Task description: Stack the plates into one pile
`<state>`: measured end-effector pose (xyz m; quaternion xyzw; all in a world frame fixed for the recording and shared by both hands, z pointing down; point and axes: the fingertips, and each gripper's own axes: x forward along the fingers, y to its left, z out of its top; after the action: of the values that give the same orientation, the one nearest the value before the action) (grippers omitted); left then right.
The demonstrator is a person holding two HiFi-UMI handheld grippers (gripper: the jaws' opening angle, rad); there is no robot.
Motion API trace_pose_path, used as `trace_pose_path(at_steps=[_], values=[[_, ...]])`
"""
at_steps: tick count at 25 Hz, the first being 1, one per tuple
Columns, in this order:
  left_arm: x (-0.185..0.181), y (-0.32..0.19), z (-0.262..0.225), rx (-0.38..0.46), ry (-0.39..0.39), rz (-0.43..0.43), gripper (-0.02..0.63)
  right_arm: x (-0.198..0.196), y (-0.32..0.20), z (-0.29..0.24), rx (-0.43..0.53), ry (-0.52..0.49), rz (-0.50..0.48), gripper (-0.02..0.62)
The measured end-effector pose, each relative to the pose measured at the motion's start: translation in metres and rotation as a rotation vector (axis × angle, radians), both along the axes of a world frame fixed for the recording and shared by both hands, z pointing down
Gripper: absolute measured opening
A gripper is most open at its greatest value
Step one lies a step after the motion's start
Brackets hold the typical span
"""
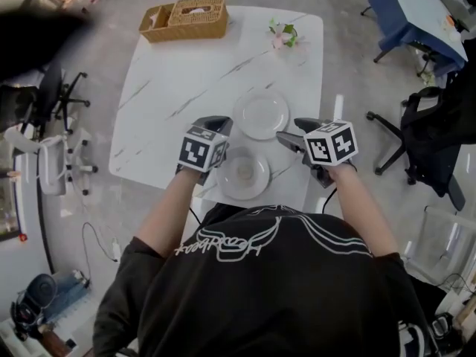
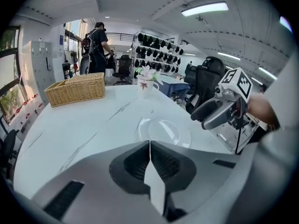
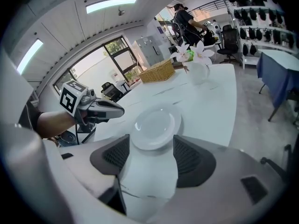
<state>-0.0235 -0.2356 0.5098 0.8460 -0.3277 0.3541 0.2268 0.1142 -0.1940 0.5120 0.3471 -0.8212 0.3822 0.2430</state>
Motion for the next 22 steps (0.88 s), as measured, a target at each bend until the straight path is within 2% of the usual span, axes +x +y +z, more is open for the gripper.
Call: trace_pose_path(at_steps=[11,17,22], values=[[0.023,-0.011,0.041,-0.102,-0.042,0.127,0.026,0.004,-0.021,0.019,-0.030,0.027,0.046,0.298],[0.025,-0.019,0.044,-0.111,-0.020,0.120,0.026,0.007,-0.025,0.025,-0.046,0.029,0.069,0.296],[0.023,-0.018,0.051,-0.127,-0.051,0.121,0.026,0.007,-0.026,0.026,-0.062,-0.002,0.100,0.296]])
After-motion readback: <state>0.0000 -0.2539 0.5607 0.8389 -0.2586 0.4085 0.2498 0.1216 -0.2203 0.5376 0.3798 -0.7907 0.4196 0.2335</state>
